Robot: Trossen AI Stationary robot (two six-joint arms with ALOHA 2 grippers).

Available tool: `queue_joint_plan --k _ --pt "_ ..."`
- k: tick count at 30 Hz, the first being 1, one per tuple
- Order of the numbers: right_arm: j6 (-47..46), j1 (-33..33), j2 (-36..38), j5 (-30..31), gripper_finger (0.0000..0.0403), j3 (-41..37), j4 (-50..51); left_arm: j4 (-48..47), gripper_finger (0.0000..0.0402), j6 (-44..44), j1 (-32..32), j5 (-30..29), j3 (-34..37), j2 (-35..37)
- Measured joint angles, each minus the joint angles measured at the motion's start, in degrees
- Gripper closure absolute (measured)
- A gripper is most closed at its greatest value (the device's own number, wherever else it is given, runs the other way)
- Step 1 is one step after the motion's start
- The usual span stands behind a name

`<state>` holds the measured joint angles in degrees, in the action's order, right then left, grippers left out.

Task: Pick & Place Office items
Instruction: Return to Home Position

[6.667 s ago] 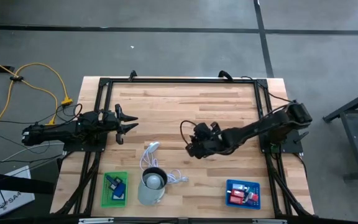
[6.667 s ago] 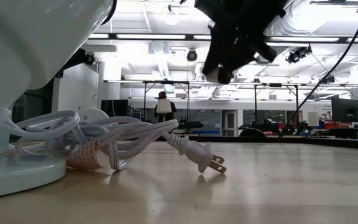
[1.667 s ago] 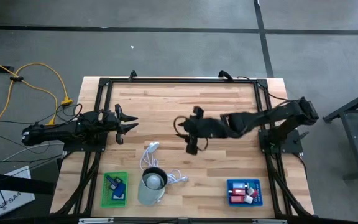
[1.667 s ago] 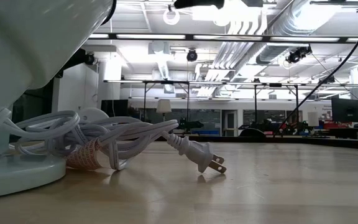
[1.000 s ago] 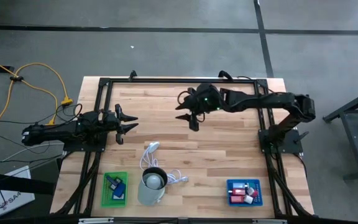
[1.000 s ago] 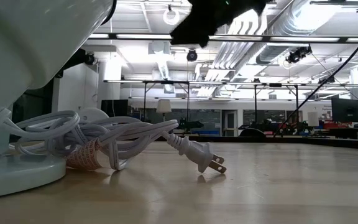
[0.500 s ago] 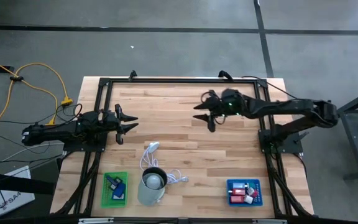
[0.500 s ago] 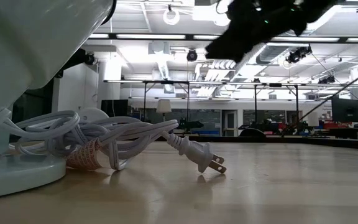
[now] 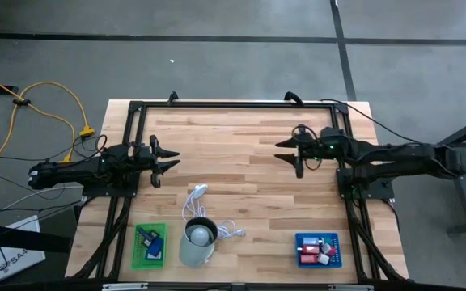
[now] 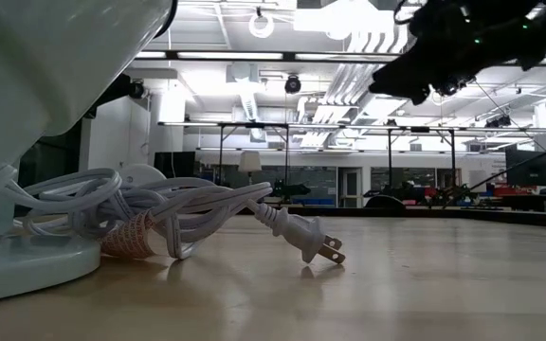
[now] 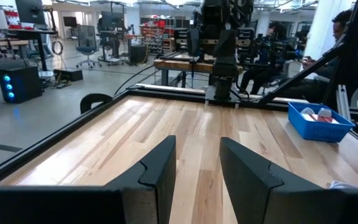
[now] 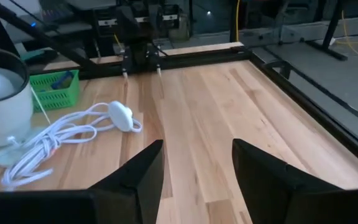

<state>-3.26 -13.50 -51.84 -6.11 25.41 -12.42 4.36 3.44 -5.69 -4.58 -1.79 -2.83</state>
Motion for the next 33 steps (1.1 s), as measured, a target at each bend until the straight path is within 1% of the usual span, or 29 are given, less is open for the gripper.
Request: queue_joint_plan --k 9,16,24,33 --pt "-3.05 0.0 10.83 4.02 0.0227 -9.2 -0.62 0.02 0.0281 -0.01 -0.01 0.0 0.01 0.0" --pt "-3.17 0.0 16.77 5.5 0.0227 -16.26 -5.76 0.0 0.0281 0.0 0.0 0.0 0.01 0.0" --pt "-4.45 0.0 22.91 6.23 0.0227 -21.36 -6.32 0.0 0.0281 0.0 0.0 0.0 0.01 0.0" --pt "-4.98 0.01 27.5 7.13 0.0227 -24.8 -5.93 0.02 0.0281 0.0 -0.02 0.0 0.0 0.0"
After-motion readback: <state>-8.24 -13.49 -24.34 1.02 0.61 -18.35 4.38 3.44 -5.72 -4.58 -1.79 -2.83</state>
